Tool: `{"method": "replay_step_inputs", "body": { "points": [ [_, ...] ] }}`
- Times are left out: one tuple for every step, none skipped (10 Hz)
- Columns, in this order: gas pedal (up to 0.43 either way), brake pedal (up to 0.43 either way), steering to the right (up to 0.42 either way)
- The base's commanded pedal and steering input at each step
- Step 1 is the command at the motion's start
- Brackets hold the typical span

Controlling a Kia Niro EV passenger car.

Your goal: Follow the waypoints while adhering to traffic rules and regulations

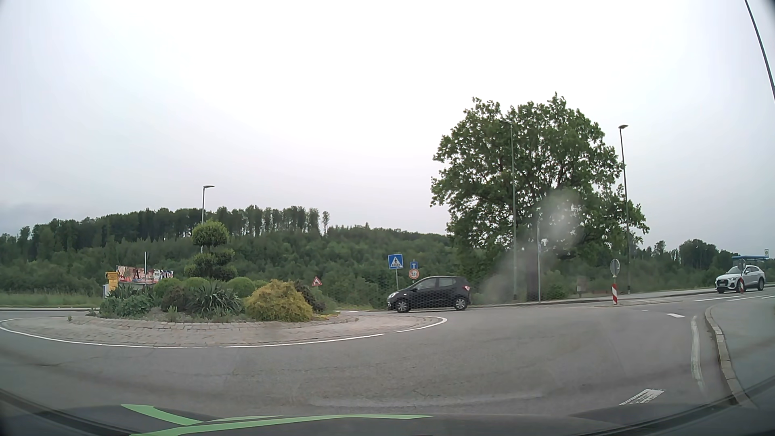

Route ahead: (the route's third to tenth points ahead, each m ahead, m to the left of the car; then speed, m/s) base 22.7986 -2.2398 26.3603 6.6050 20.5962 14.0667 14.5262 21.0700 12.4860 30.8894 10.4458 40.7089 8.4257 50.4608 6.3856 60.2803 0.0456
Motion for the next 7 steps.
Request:
{"method": "replay_step_inputs", "body": {
  "points": [
    [0.0, 0.213, 0.082],
    [0.0, 0.213, 0.082],
    [0.0, 0.213, 0.082],
    [0.0, 0.213, 0.082],
    [0.0, 0.213, 0.083],
    [0.0, 0.213, 0.083],
    [0.0, 0.116, 0.083]
  ]
}}
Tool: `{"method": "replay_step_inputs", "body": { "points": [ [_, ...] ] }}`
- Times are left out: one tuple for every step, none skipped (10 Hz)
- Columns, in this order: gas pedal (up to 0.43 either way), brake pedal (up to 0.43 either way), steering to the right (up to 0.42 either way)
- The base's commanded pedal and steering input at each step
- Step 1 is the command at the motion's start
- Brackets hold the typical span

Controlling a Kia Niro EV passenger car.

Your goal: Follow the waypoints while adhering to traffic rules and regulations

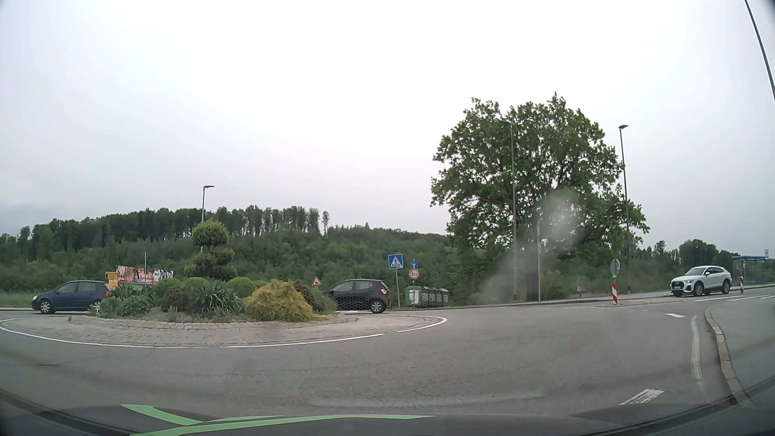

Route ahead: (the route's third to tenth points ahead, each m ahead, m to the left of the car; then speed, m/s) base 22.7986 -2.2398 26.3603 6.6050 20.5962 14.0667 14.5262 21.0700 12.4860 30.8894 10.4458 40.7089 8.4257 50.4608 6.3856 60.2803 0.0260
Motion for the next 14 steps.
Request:
{"method": "replay_step_inputs", "body": {
  "points": [
    [0.0, 0.073, 0.083],
    [0.0, 0.098, 0.083],
    [0.0, 0.134, 0.083],
    [0.0, 0.177, 0.083],
    [0.0, 0.183, 0.084],
    [0.0, 0.201, 0.084],
    [0.0, 0.207, 0.085],
    [0.0, 0.207, 0.085],
    [0.0, 0.213, 0.085],
    [0.0, 0.22, 0.085],
    [0.0, 0.22, 0.085],
    [0.0, 0.22, 0.085],
    [0.0, 0.22, 0.085],
    [0.0, 0.22, 0.085]
  ]
}}
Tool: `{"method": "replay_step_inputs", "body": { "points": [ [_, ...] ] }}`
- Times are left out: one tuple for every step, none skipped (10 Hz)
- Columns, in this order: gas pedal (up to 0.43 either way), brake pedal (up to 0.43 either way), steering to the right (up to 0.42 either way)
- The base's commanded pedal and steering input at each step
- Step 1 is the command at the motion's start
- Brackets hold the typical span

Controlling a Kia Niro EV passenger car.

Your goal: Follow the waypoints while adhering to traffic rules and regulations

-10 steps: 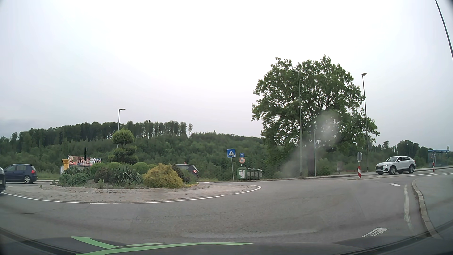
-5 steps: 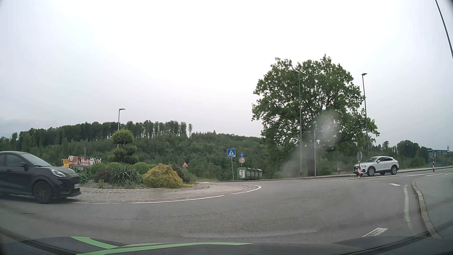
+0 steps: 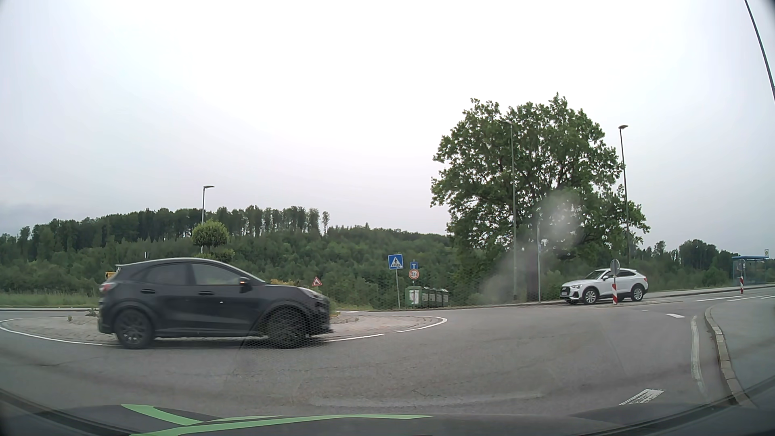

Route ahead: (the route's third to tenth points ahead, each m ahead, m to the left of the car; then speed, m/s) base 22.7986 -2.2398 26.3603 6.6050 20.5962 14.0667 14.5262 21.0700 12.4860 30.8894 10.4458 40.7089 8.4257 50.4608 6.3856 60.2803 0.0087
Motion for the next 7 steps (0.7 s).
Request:
{"method": "replay_step_inputs", "body": {
  "points": [
    [0.0, 0.226, 0.085],
    [0.0, 0.226, 0.086],
    [0.0, 0.226, 0.086],
    [0.0, 0.226, 0.086],
    [0.0, 0.232, 0.086],
    [0.0, 0.232, 0.086],
    [0.0, 0.232, 0.086]
  ]
}}
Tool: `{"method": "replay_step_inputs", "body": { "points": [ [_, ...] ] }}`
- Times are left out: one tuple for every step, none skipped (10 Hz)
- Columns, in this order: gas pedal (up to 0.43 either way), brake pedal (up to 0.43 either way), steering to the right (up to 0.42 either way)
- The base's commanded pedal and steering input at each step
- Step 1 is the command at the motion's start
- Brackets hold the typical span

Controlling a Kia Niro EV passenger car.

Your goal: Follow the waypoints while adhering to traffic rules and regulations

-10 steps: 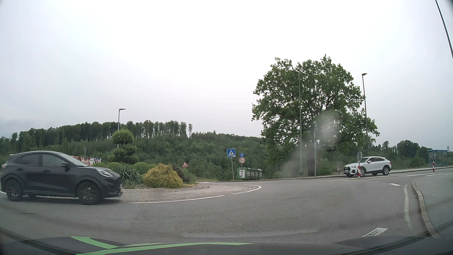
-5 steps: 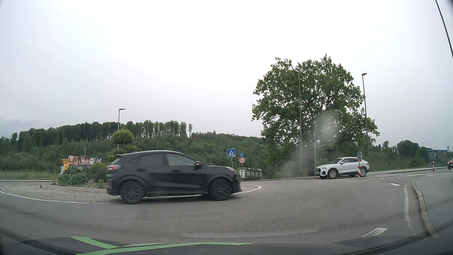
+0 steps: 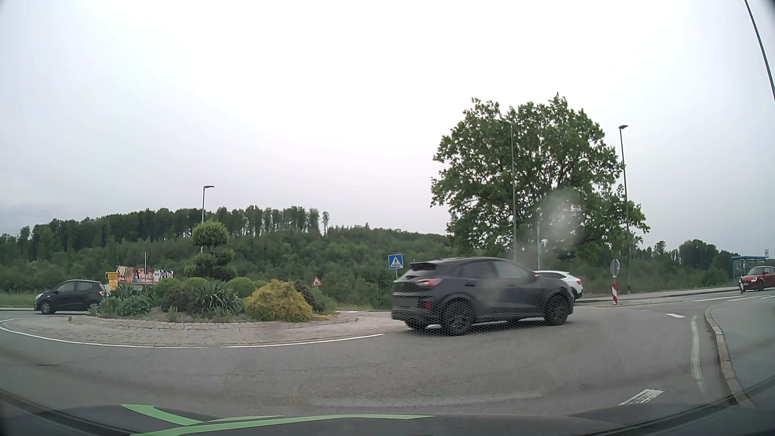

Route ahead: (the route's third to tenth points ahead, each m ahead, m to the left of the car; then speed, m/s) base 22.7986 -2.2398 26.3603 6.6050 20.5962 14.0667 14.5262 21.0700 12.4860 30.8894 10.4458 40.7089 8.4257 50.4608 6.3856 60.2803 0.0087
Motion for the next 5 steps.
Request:
{"method": "replay_step_inputs", "body": {
  "points": [
    [0.0, 0.232, 0.086],
    [0.0, 0.232, 0.086],
    [0.0, 0.232, 0.086],
    [0.0, 0.232, 0.086],
    [0.0, 0.232, 0.086]
  ]
}}
